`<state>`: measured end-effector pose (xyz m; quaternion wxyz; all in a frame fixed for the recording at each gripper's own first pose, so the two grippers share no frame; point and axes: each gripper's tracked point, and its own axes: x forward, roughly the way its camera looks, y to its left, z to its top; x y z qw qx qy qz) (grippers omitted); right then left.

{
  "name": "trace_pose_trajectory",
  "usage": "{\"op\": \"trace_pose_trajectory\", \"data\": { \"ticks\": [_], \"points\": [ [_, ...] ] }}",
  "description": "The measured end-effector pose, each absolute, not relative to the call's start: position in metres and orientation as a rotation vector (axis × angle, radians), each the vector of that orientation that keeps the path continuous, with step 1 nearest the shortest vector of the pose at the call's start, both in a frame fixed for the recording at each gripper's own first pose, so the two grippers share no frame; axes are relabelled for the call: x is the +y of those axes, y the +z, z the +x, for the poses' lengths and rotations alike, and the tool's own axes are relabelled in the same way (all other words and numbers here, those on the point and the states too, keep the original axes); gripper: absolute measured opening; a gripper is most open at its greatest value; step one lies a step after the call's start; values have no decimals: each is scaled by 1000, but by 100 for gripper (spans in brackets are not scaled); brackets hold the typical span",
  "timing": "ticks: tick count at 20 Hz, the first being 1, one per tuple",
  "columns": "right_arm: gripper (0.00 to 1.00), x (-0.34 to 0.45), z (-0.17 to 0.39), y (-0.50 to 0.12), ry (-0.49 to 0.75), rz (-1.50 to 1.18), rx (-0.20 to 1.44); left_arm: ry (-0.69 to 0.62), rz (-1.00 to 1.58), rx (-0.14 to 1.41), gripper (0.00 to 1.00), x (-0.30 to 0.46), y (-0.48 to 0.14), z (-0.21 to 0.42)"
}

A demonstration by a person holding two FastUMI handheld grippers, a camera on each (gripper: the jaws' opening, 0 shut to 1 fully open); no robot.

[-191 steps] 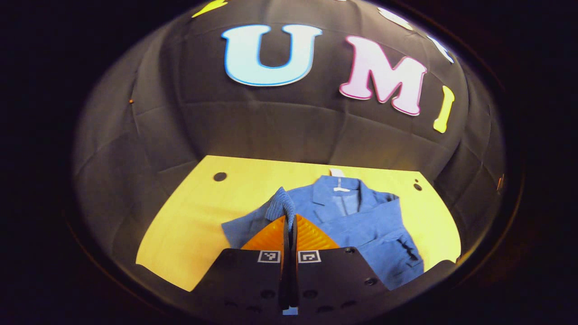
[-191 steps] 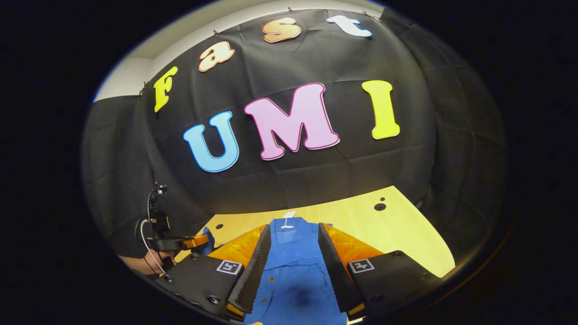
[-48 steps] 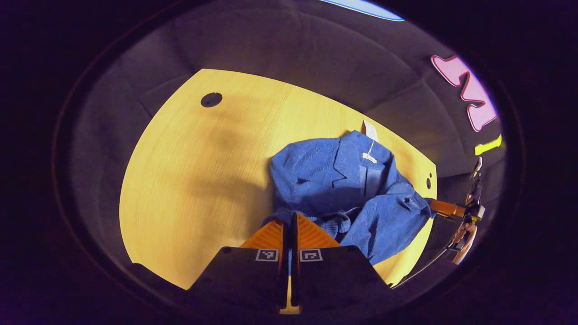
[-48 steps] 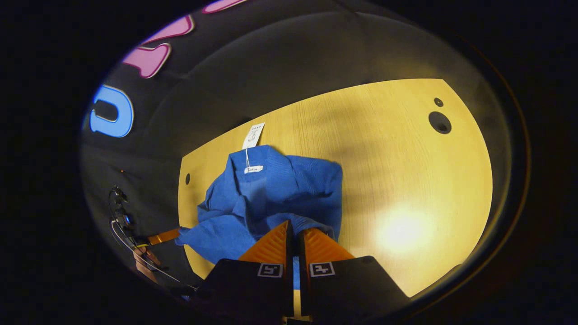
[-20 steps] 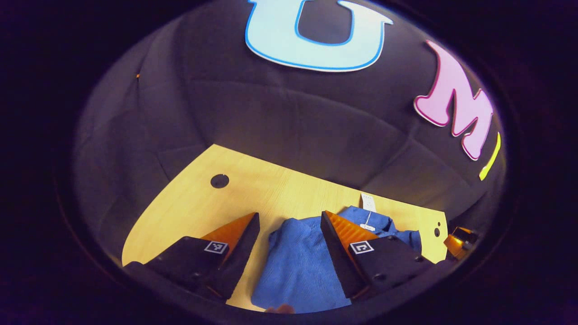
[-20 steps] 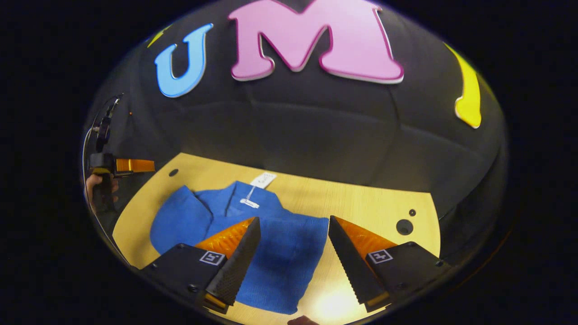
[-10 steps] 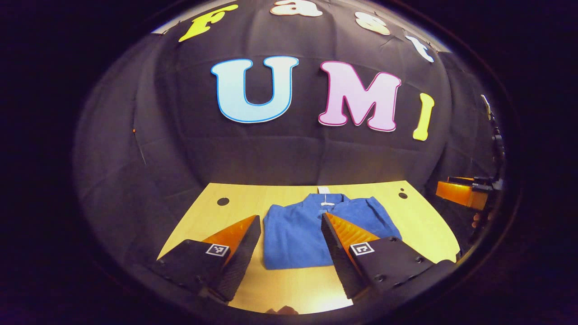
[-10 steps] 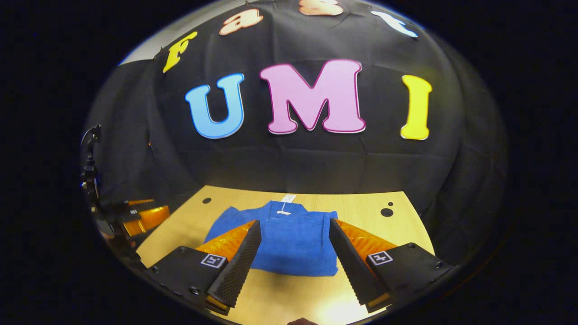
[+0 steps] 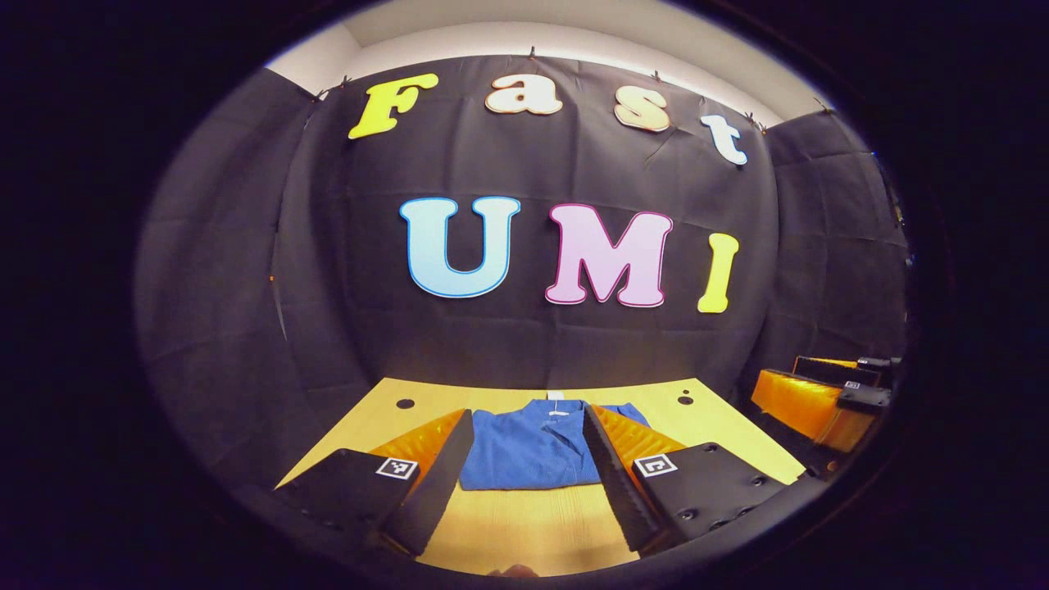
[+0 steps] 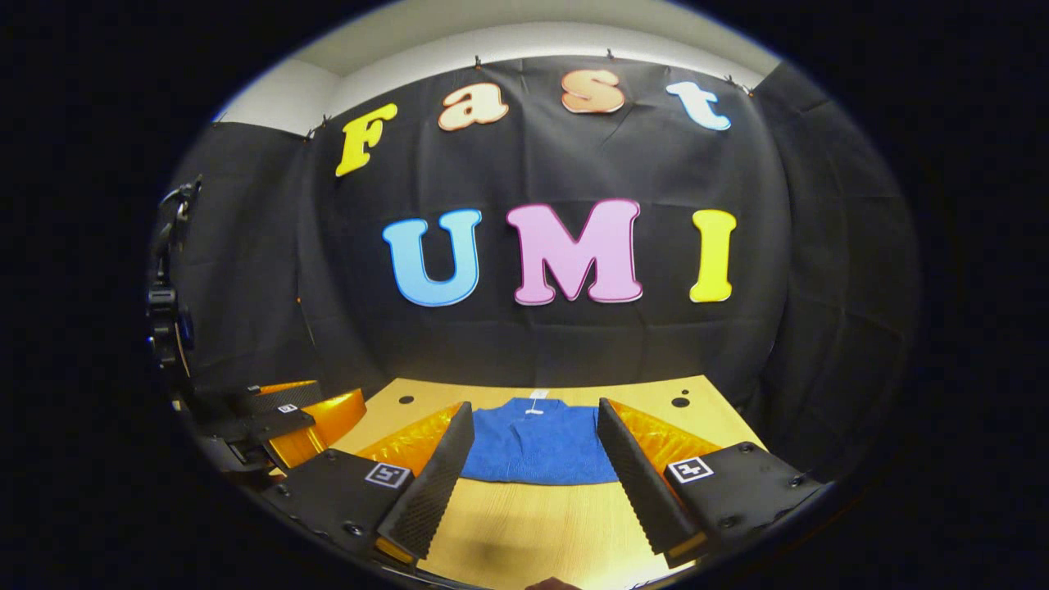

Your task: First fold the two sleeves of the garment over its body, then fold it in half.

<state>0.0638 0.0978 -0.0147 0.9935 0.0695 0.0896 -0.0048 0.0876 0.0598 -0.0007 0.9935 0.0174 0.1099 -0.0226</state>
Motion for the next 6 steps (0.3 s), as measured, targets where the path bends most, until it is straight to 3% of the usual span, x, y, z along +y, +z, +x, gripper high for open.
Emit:
{"op": "trace_pose_trajectory", "data": {
  "ticks": [6],
  "points": [
    [98, 107, 47, 6, -13, 150, 124, -16, 85, 173, 78, 75, 13, 63]
  ]
}}
